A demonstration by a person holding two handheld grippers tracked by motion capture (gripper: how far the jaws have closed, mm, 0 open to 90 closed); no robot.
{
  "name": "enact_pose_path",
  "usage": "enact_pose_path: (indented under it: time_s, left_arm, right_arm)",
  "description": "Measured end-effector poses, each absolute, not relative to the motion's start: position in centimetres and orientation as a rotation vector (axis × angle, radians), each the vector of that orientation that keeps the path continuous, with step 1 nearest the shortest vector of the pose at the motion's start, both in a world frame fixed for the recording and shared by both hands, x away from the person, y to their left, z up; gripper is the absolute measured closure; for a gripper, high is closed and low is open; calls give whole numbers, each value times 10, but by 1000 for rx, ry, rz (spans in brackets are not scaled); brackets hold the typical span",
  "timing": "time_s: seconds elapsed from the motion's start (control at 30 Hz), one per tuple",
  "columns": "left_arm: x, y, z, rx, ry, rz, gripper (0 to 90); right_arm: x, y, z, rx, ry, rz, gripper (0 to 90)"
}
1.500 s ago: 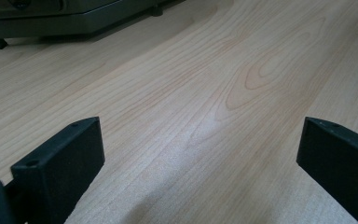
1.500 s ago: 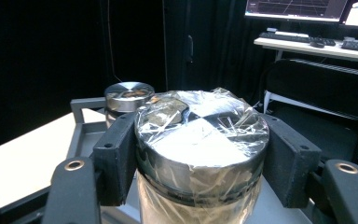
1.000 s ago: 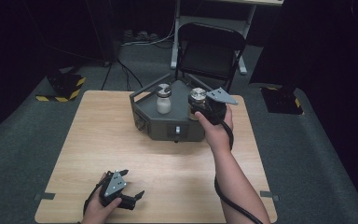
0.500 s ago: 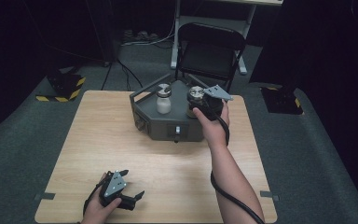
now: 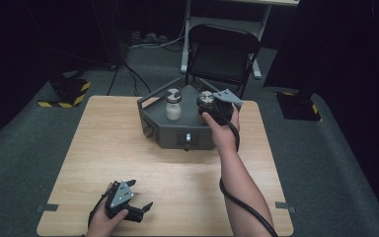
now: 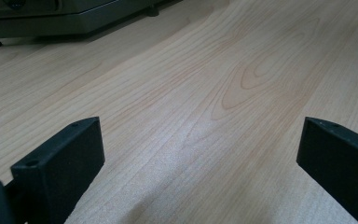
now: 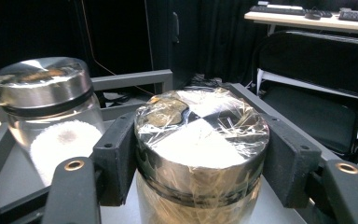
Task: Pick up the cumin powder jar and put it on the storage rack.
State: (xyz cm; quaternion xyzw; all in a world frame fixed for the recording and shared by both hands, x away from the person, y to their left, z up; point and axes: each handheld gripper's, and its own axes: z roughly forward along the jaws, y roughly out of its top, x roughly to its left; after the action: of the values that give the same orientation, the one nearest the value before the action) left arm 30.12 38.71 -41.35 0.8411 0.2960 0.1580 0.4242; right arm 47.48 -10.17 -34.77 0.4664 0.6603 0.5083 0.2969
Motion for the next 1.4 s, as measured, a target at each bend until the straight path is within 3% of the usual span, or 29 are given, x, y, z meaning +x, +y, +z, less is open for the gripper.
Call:
enact_pose_path:
  time_s: [0.93,1.27,1.4]
  left_arm:
    - [302,388,-413,2106,734,387,11]
    - [302,388,-413,2107,732,385,11]
    - [302,388,-413,2108,729,386,11]
  right_arm:
    - [475,-101,-347,1240,1760,1346,329]
    - [475,-101,-342,1277,1769,1356,46]
    - [473,-104,-342,1272,1764,1372,8]
